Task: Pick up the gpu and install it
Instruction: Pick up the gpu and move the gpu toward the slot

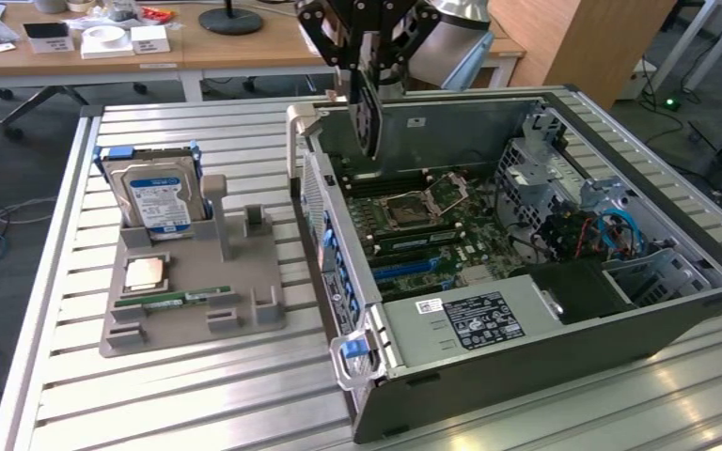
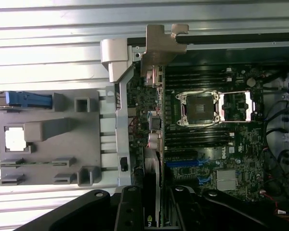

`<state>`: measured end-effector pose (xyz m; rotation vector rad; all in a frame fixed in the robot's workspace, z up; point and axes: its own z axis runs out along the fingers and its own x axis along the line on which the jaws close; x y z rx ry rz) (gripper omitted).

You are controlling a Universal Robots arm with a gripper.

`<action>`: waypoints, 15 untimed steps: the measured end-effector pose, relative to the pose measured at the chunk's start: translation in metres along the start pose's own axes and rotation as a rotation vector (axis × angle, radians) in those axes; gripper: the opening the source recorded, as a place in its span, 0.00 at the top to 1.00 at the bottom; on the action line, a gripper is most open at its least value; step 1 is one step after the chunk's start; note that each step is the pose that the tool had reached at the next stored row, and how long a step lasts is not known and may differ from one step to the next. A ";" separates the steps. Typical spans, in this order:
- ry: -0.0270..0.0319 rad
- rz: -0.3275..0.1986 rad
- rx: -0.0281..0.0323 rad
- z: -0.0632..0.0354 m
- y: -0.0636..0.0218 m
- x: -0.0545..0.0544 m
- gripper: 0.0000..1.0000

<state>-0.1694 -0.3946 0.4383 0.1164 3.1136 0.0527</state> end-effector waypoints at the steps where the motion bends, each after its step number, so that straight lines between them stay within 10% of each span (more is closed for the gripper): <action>1: 0.0000 0.000 0.0000 0.0000 0.0001 -0.001 0.74; 15: 0.0000 0.000 0.0000 0.0003 0.0013 -0.009 0.74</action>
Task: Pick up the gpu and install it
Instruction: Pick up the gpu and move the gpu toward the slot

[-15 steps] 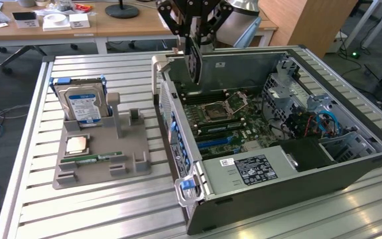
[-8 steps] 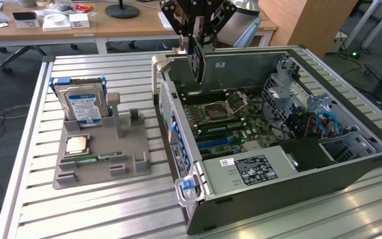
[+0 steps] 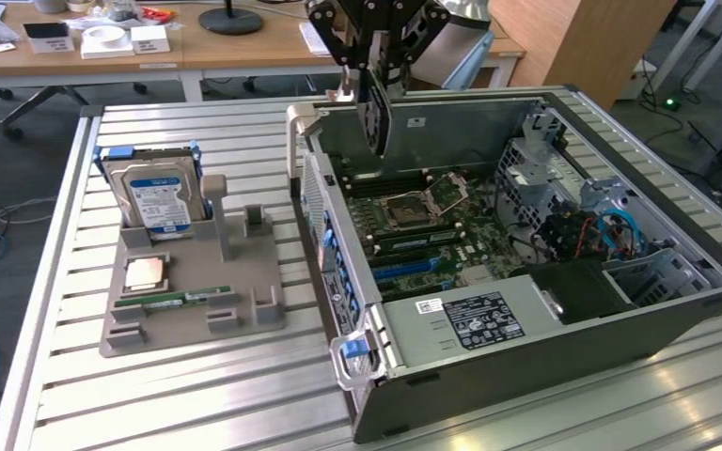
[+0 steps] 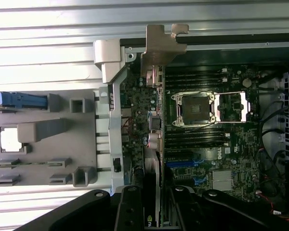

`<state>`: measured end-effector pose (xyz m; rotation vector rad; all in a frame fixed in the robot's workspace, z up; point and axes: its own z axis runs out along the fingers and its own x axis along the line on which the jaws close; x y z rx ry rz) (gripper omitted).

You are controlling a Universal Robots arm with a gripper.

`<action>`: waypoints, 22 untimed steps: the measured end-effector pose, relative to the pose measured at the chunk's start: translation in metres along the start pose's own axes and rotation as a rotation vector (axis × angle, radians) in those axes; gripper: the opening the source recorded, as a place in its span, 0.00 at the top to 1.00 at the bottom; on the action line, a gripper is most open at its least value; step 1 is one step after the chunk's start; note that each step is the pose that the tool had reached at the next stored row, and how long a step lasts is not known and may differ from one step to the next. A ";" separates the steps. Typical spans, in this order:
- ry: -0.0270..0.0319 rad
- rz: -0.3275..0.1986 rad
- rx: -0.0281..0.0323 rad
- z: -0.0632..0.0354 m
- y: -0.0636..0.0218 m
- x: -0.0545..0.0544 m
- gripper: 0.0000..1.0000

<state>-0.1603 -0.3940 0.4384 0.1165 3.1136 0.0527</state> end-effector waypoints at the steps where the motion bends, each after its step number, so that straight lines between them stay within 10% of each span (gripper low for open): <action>1: 0.0001 0.000 0.0000 0.0000 0.0000 0.000 0.74; 22: 0.0000 0.000 0.0000 0.0008 0.0041 -0.028 0.74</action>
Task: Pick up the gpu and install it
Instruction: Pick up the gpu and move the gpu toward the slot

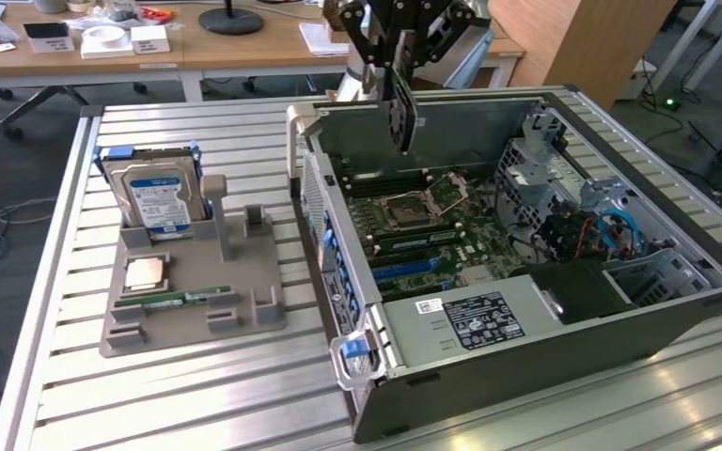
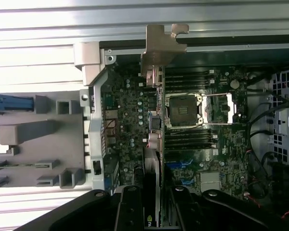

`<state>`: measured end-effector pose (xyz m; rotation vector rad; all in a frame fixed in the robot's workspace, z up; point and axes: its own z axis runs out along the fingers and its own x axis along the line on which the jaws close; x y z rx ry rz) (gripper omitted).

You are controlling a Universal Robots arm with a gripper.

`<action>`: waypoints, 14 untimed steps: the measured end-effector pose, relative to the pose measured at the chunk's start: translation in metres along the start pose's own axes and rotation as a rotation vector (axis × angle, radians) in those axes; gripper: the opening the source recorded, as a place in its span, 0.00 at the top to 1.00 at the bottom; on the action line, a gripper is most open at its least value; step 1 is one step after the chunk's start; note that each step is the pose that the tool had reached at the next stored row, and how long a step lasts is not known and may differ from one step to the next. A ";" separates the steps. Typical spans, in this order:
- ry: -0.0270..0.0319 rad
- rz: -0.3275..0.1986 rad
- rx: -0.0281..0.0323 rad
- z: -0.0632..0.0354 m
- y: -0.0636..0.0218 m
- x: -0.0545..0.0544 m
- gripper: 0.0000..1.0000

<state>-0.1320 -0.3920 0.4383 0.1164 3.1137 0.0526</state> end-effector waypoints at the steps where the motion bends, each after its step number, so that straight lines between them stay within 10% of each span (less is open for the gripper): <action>1: 0.0000 0.000 0.0000 0.0000 0.0002 -0.002 0.74; 14: 0.0000 0.000 0.0000 0.0003 0.0012 -0.010 0.74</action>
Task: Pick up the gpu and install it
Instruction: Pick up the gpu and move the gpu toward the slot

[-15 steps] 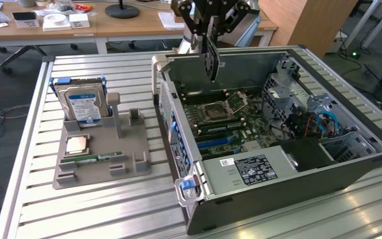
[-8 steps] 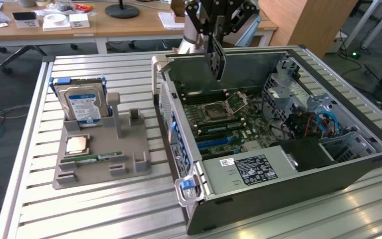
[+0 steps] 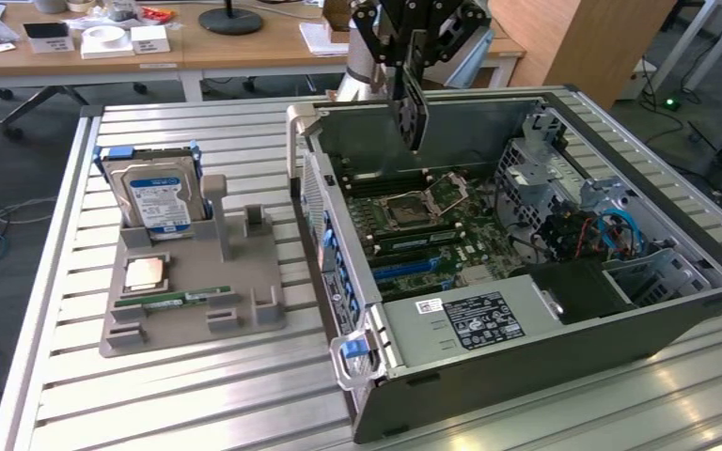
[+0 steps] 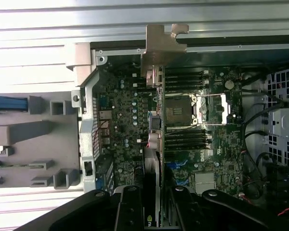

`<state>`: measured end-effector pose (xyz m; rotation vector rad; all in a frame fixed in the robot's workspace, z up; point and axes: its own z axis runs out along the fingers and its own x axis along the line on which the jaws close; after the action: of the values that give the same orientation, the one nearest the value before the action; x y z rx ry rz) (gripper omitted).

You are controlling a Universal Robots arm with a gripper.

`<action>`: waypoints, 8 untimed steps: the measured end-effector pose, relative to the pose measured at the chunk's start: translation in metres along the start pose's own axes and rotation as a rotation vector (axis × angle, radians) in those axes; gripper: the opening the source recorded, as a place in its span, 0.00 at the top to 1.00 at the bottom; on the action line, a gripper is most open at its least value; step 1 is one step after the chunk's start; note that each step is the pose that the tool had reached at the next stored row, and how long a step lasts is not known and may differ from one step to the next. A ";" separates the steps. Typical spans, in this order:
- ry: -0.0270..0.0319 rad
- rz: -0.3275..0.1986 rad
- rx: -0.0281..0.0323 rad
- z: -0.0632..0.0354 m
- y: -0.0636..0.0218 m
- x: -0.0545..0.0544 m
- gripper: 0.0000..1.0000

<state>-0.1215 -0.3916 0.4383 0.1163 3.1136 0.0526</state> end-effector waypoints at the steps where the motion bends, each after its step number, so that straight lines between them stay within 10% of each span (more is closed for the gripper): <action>1: 0.0001 0.000 0.0000 0.0000 0.0000 0.000 0.74; 8: 0.0000 0.000 0.0000 0.0002 0.0010 -0.006 0.74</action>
<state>-0.1158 -0.3910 0.4383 0.1157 3.1137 0.0527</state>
